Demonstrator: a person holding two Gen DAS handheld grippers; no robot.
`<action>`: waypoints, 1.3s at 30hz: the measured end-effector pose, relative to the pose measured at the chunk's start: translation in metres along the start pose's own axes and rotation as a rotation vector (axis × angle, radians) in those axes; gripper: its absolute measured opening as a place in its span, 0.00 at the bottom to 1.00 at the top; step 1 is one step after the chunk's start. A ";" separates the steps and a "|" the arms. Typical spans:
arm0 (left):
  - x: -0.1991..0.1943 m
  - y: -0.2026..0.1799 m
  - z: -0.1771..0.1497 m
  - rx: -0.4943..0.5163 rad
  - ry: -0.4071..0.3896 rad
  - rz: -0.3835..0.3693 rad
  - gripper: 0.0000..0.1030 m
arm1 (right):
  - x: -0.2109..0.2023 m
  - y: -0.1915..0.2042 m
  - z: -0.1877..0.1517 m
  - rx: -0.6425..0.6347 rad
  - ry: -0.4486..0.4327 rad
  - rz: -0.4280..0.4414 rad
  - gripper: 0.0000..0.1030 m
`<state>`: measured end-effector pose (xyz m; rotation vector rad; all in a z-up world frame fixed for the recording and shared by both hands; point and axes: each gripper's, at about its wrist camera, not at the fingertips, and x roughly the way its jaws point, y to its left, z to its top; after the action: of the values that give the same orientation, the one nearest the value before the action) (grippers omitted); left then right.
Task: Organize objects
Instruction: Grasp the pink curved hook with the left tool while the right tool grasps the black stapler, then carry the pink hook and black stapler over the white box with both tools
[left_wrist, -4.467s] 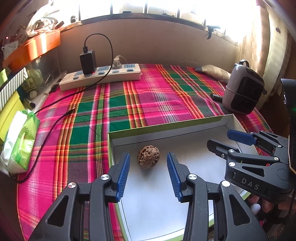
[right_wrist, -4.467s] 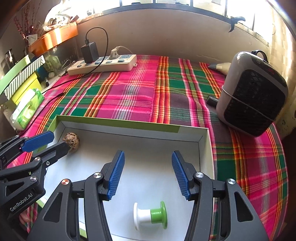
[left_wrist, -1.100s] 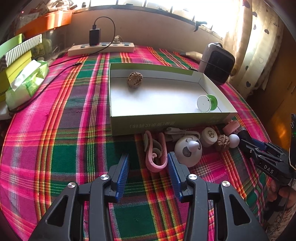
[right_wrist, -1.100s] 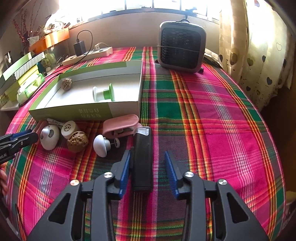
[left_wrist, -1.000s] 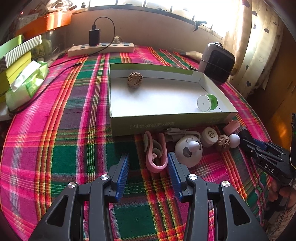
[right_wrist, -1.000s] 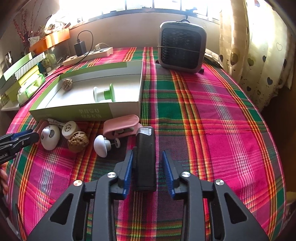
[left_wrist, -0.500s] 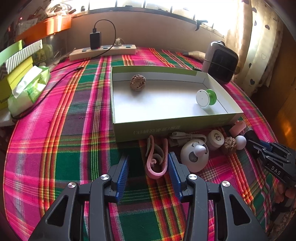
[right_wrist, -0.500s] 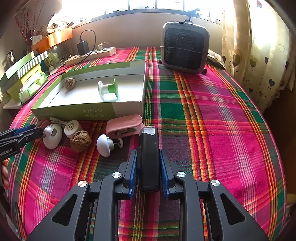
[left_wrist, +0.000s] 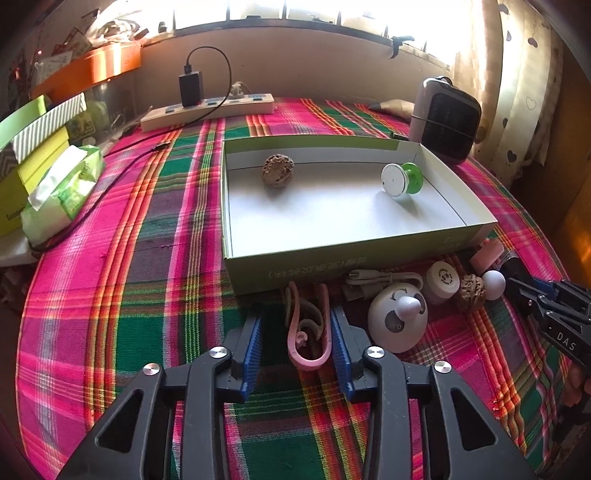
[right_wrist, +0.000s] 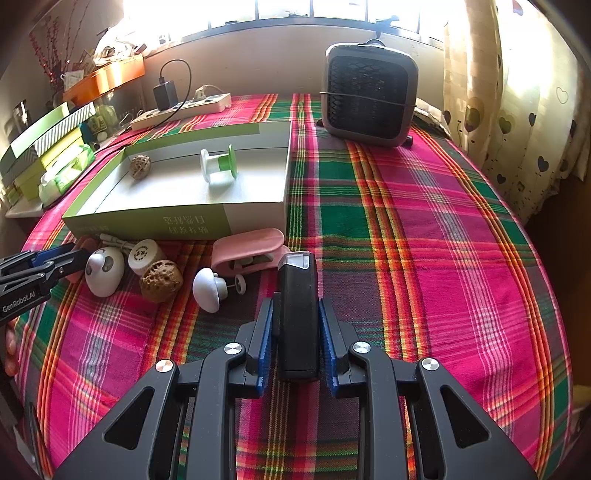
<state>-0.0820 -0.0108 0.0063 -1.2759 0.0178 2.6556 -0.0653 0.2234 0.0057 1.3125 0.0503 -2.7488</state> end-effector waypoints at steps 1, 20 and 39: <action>0.000 0.001 0.000 -0.001 0.000 0.003 0.27 | 0.000 0.000 0.000 0.000 0.000 0.000 0.24; 0.000 0.004 -0.001 -0.010 -0.002 0.006 0.21 | 0.000 0.000 0.000 0.000 0.000 -0.001 0.24; -0.007 0.004 -0.001 -0.021 -0.017 -0.007 0.21 | -0.005 -0.004 0.001 0.020 -0.014 0.001 0.24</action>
<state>-0.0774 -0.0160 0.0104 -1.2569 -0.0161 2.6678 -0.0637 0.2273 0.0103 1.2982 0.0220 -2.7643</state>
